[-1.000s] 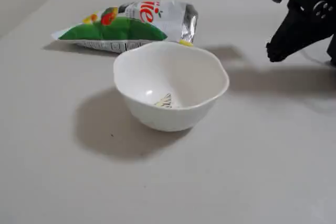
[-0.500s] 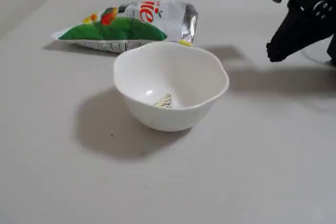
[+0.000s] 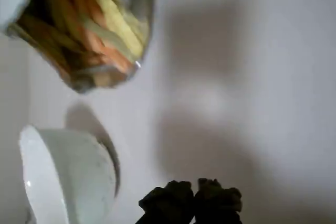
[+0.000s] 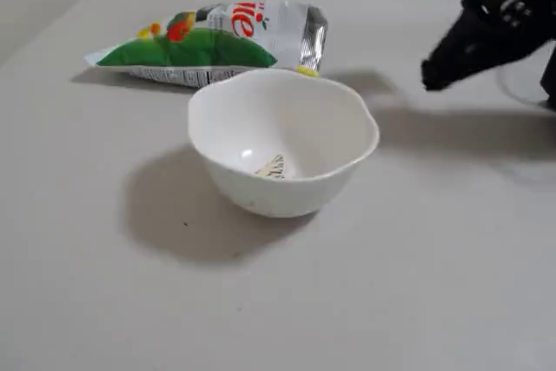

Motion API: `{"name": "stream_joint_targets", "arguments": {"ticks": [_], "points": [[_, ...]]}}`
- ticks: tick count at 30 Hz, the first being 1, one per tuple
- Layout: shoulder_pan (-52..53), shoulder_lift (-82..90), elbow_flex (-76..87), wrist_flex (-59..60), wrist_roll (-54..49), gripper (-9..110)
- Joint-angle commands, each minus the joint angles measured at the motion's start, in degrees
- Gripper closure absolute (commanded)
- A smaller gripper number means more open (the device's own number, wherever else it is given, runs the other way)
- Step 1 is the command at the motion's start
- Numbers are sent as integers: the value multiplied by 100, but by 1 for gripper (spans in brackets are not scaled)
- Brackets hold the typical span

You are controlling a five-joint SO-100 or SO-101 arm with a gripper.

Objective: Pick up veggie straw from inside of open veggie straw packet and place it inside the bowl on the left side of the veggie straw packet

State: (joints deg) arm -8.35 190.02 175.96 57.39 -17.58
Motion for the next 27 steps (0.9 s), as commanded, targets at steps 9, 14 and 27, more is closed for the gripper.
{"name": "stream_joint_targets", "arguments": {"ticks": [9, 14, 27], "points": [[650, -316, -167, -782, -3700, 85], [782, -2865, -1204, -1898, -3911, 86], [712, -6434, -3551, -2874, -3647, 86]]}}
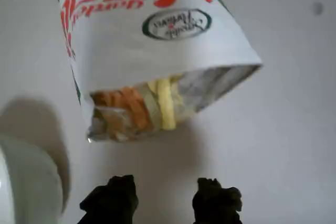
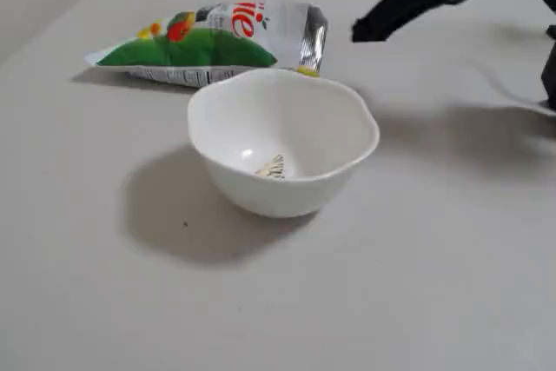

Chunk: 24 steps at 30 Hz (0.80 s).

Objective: Pick up veggie straw from inside of open veggie straw packet and place it inside the bowl on the left side of the veggie straw packet

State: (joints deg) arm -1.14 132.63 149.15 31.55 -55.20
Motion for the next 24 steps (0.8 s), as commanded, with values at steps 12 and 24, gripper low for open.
{"name": "stream_joint_targets", "arguments": {"ticks": [12, 24], "points": [[70, -2487, -1731, -905, 149, 87], [176, -3208, -2294, -1028, 105, 87]]}}
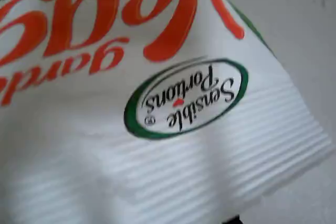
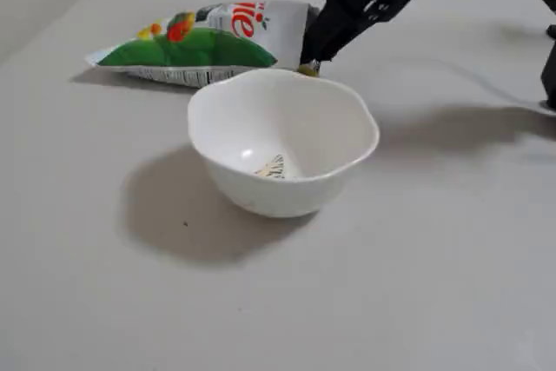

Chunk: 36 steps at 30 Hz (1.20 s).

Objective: Pick up veggie straw from inside of open veggie straw packet and place it inside the bowl on the left side of the veggie straw packet

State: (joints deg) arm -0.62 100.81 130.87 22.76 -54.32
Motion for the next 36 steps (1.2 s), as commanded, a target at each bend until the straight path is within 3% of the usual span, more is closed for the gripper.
{"name": "stream_joint_targets", "arguments": {"ticks": [1, 25, 36], "points": [[132, -70, -501, -149, 18, 87], [167, -791, -782, -325, -44, 88], [123, -993, -993, -141, -123, 100]]}}
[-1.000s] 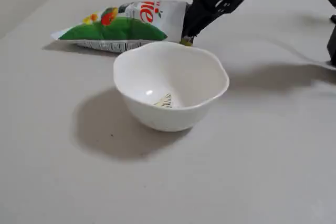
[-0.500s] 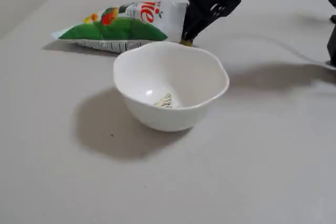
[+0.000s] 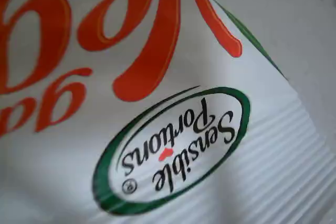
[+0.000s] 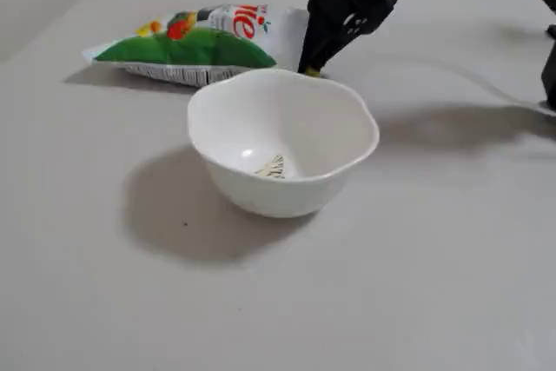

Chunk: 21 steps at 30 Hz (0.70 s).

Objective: Pick up veggie straw from inside of open veggie straw packet and place it inside the bowl on the left side of the veggie straw packet

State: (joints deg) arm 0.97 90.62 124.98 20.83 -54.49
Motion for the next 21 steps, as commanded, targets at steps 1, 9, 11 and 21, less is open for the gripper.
{"name": "stream_joint_targets", "arguments": {"ticks": [1, 9, 11, 21], "points": [[-35, 18, -413, 62, -114, 101], [-44, 176, -422, 352, -185, 101], [-53, 343, -422, 554, -211, 101], [-246, 1837, -378, 2531, -475, 101]]}}
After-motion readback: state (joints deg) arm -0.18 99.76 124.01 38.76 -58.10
